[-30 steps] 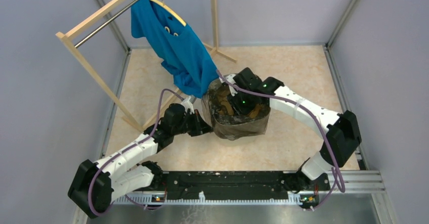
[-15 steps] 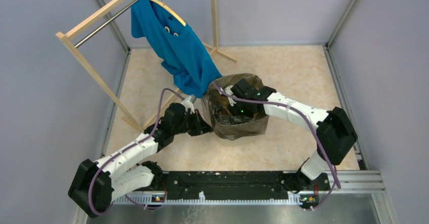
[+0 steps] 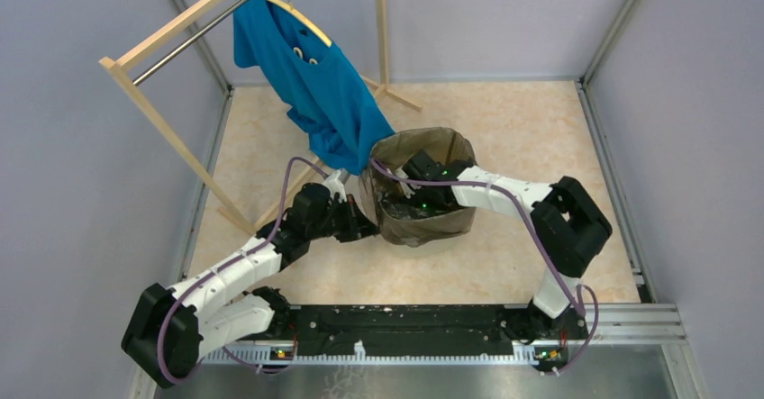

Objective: Put the trash bags into the trash bin

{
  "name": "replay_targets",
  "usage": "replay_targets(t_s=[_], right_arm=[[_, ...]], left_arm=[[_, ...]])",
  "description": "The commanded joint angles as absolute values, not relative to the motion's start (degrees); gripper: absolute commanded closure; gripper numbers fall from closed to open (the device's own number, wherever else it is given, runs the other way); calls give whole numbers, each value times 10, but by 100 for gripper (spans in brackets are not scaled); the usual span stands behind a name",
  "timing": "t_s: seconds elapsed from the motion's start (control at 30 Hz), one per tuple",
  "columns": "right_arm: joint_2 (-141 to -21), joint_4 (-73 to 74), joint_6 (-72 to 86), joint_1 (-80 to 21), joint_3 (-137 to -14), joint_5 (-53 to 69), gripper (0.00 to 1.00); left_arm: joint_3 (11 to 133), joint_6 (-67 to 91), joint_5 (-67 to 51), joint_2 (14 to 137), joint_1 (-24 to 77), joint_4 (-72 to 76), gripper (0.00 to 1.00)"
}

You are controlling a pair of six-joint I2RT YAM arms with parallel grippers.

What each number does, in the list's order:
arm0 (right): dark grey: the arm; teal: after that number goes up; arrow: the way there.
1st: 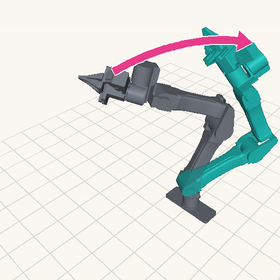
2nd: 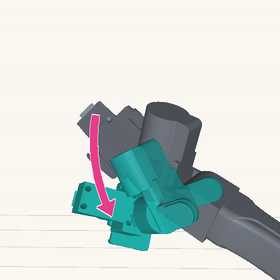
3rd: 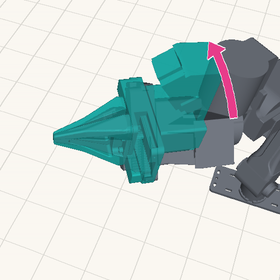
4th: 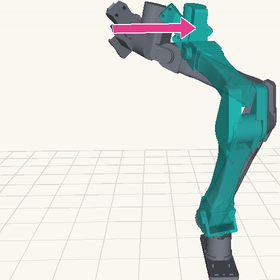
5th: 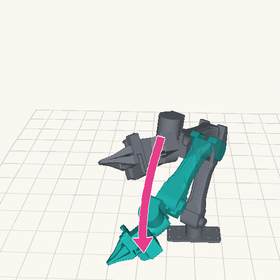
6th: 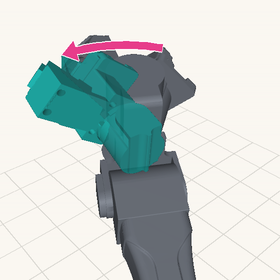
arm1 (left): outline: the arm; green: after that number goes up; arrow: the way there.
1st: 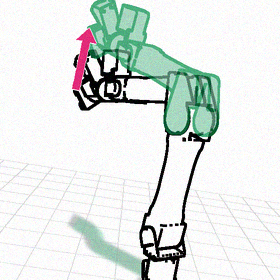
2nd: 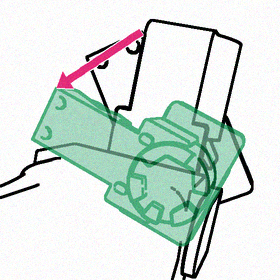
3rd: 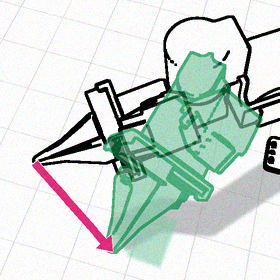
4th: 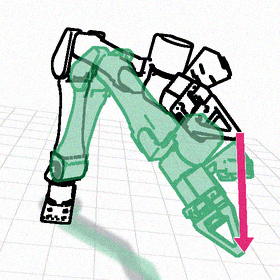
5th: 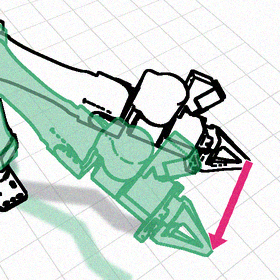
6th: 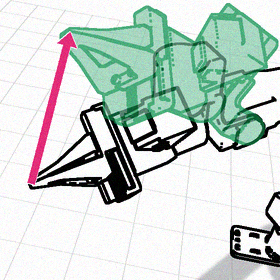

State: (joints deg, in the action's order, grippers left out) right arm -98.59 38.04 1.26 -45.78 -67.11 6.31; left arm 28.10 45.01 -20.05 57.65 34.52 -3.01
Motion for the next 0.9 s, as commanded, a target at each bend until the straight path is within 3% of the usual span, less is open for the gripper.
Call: replay_targets(t_s=[0.0,0.5,0.87], right_arm=[[-1020,341,12,-464,-665,66,70],[-1055,313,25,-464,-650,88,63],[-917,378,57,-464,-714,96,40]], left_arm=[[301,440,-201,579,345,-24,100],[304,440,-201,580,345,-27,98],[302,439,-189,571,345,-39,85]])
